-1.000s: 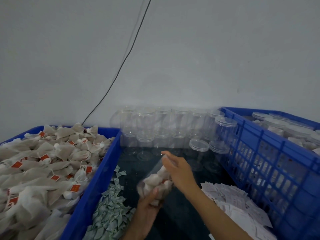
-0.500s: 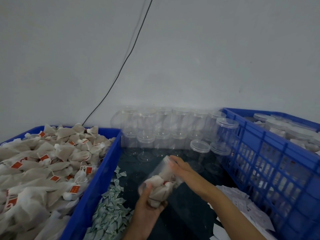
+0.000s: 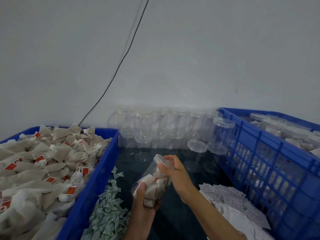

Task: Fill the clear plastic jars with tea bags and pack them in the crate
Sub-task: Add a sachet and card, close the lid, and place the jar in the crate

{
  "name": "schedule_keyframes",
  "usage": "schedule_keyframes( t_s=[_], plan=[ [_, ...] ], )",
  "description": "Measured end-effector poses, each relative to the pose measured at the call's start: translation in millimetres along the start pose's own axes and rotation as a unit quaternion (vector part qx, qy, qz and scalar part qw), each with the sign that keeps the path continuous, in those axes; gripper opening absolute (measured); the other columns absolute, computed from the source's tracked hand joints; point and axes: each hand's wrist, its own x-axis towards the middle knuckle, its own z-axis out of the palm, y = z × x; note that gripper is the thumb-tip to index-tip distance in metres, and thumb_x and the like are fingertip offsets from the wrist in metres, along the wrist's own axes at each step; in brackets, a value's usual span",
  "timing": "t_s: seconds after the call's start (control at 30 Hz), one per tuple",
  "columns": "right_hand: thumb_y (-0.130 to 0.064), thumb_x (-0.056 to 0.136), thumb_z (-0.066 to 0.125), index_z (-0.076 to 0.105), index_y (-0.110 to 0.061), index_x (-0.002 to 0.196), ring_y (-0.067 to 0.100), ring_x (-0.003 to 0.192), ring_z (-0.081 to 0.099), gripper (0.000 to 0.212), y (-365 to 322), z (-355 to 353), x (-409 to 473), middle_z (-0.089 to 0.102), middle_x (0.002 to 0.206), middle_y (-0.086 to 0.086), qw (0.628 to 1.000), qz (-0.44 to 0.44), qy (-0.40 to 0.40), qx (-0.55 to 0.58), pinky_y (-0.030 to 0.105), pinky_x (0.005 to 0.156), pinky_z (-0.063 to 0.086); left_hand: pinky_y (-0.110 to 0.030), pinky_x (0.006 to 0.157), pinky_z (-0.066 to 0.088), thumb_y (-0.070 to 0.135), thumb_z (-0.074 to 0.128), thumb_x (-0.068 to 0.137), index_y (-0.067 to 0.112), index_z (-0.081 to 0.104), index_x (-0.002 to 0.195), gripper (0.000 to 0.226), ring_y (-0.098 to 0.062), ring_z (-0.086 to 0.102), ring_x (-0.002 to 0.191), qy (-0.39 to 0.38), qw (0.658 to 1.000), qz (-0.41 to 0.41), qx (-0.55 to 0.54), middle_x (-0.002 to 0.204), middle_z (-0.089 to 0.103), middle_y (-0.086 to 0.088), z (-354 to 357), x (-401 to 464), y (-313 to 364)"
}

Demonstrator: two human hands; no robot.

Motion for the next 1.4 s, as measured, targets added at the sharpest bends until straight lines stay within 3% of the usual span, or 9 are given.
schedule_keyframes(
  t_s=[0.17, 0.4, 0.5, 0.6, 0.77, 0.97, 1.1, 1.3, 1.4],
  plan=[
    [-0.037, 0.073, 0.077, 0.047, -0.031, 0.126, 0.006, 0.107, 0.058, 0.062, -1, -4, -5, 0.056, 0.123, -0.006, 0.998, 0.002, -0.015, 0.057, 0.014, 0.076, 0.045, -0.027, 0.044, 0.05, 0.029, 0.043, 0.098, 0.011, 0.059, 0.109, 0.026, -0.02, 0.065, 0.056, 0.009, 1.0, -0.022, -0.008, 0.076, 0.069, -0.01, 6, 3, 6],
    [-0.026, 0.044, 0.089, 0.02, -0.035, 0.143, 0.023, 0.115, 0.059, 0.12, 16, -6, -7, 0.061, 0.125, 0.003, 0.977, 0.042, -0.019, 0.209, 0.044, 0.104, 0.045, -0.033, 0.054, 0.057, 0.04, 0.047, 0.093, 0.01, 0.063, 0.095, 0.035, -0.024, 0.066, 0.064, -0.008, 0.989, -0.121, -0.087, 0.075, 0.069, -0.012, 15, 6, 11],
    [-0.016, 0.054, 0.088, 0.025, -0.028, 0.143, 0.024, 0.116, 0.058, 0.109, 22, -10, -6, 0.056, 0.128, 0.003, 0.976, 0.059, 0.027, 0.21, 0.045, 0.104, 0.045, -0.038, 0.054, 0.057, 0.045, 0.053, 0.084, 0.011, 0.07, 0.087, 0.039, -0.03, 0.066, 0.065, 0.017, 0.994, -0.103, -0.011, 0.081, 0.068, -0.019, 32, 5, 6],
    [-0.005, 0.069, 0.082, 0.035, -0.023, 0.139, 0.025, 0.114, 0.059, 0.087, 24, -21, -3, 0.058, 0.126, 0.005, 0.972, 0.06, 0.062, 0.219, 0.045, 0.101, 0.047, -0.042, 0.063, 0.058, 0.052, 0.04, 0.092, 0.013, 0.065, 0.107, 0.049, -0.034, 0.066, 0.081, -0.004, 0.993, -0.114, 0.009, 0.097, 0.068, -0.022, 45, 8, 3],
    [-0.002, 0.064, 0.085, 0.042, -0.024, 0.131, 0.022, 0.111, 0.059, 0.082, 5, -47, -1, 0.059, 0.121, 0.002, 0.978, -0.001, 0.096, 0.185, 0.04, 0.096, 0.051, -0.035, 0.067, 0.053, 0.053, 0.042, 0.089, 0.015, 0.062, 0.116, 0.051, -0.027, 0.069, 0.082, -0.053, 0.981, -0.072, 0.17, 0.094, 0.074, -0.012, 56, 14, 0],
    [-0.001, 0.063, 0.085, 0.041, -0.025, 0.131, 0.018, 0.111, 0.053, 0.084, -40, -108, 11, 0.052, 0.123, 0.0, 0.98, -0.079, 0.152, 0.101, 0.03, 0.09, 0.052, -0.02, 0.081, 0.052, 0.028, 0.068, 0.084, 0.028, 0.058, 0.117, 0.035, -0.006, 0.063, 0.103, -0.115, 0.939, 0.08, 0.315, 0.12, 0.063, 0.003, 102, 22, 9],
    [-0.001, 0.064, 0.085, 0.041, -0.02, 0.135, 0.004, 0.096, 0.054, 0.085, -72, -156, 15, 0.053, 0.114, -0.007, 0.969, -0.123, 0.193, 0.088, 0.013, 0.068, 0.052, -0.01, 0.075, 0.049, 0.013, 0.071, 0.084, 0.023, 0.056, 0.118, 0.038, -0.001, 0.059, 0.101, -0.196, 0.889, 0.186, 0.37, 0.118, 0.059, 0.005, 168, 28, 8],
    [0.003, 0.065, 0.083, 0.041, -0.014, 0.134, 0.018, 0.102, 0.057, 0.083, -105, -220, 20, 0.055, 0.121, 0.006, 0.943, -0.158, 0.268, 0.12, 0.03, 0.084, 0.051, -0.026, 0.087, 0.053, 0.016, 0.071, 0.086, 0.019, 0.053, 0.123, 0.041, -0.011, 0.059, 0.104, -0.221, 0.844, 0.274, 0.404, 0.116, 0.057, 0.002, 256, 36, -12],
    [0.001, 0.066, 0.083, 0.038, -0.015, 0.136, 0.022, 0.108, 0.055, 0.085, -116, -245, 26, 0.053, 0.127, 0.01, 0.935, -0.166, 0.296, 0.105, 0.032, 0.086, 0.052, -0.017, 0.085, 0.05, 0.003, 0.067, 0.086, 0.033, 0.052, 0.117, 0.046, -0.008, 0.059, 0.102, -0.254, 0.834, 0.294, 0.392, 0.115, 0.056, 0.003, 285, 44, -24]
  ],
)
